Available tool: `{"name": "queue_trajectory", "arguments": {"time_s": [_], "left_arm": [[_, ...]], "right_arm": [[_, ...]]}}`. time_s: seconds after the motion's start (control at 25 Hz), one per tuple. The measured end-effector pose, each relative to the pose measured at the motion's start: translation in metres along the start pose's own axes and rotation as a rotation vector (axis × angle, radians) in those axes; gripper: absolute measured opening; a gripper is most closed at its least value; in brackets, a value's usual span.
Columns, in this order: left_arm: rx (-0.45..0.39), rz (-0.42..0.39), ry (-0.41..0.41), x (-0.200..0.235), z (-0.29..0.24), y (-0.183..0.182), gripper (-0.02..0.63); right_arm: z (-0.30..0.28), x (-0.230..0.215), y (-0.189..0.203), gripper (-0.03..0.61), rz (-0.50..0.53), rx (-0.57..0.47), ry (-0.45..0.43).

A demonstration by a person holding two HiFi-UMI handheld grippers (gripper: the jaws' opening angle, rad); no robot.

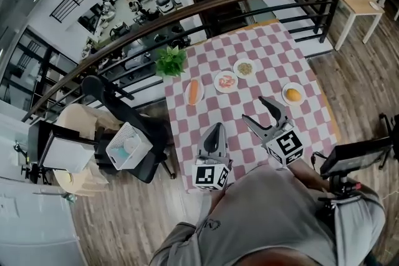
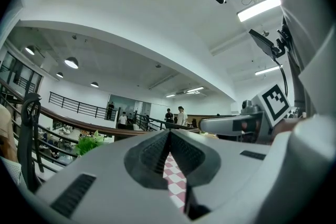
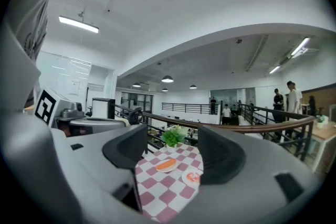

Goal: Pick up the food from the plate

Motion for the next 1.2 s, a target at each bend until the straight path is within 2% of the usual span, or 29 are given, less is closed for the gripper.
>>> {"name": "queue_trajectory", "arguments": {"time_s": [0.12, 0.2, 0.4, 0.6, 0.8, 1.2], "left_arm": [[0.000, -0.004, -0.003, 0.000, 0.001, 0.000, 0.009], [0.003, -0.006, -0.013, 0.002, 0.003, 0.000, 0.009], [0.009, -0.015, -0.034, 0.005, 0.004, 0.001, 0.011], [0.008, -0.011, -0.055, 0.004, 0.008, 0.004, 0.009], [0.000, -0.013, -0.075, 0.001, 0.015, 0.008, 0.009], [0.016, -0.007, -0.108, -0.004, 0.032, 0.010, 0.009]], "right_arm": [[0.004, -0.025, 0.003, 0.332, -0.012, -0.012, 0.078], [0.008, -0.033, 0.001, 0.350, -0.018, -0.017, 0.097], [0.012, -0.036, 0.004, 0.356, -0.020, 0.001, 0.098], [0.017, -0.040, 0.017, 0.356, -0.003, 0.067, 0.077], [0.022, -0.061, 0.045, 0.356, 0.055, 0.214, 0.043], [0.037, -0.133, 0.120, 0.356, 0.237, 0.655, -0.015]]}}
Point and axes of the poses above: the fingertips, and each gripper's own axes: z backward along the fingers, x to its left, y out of its underside, the point moved 2 cm from there along z, backward along the fingers, and after that the axes turned 8 degrees about -x, right-handed, at the moved point
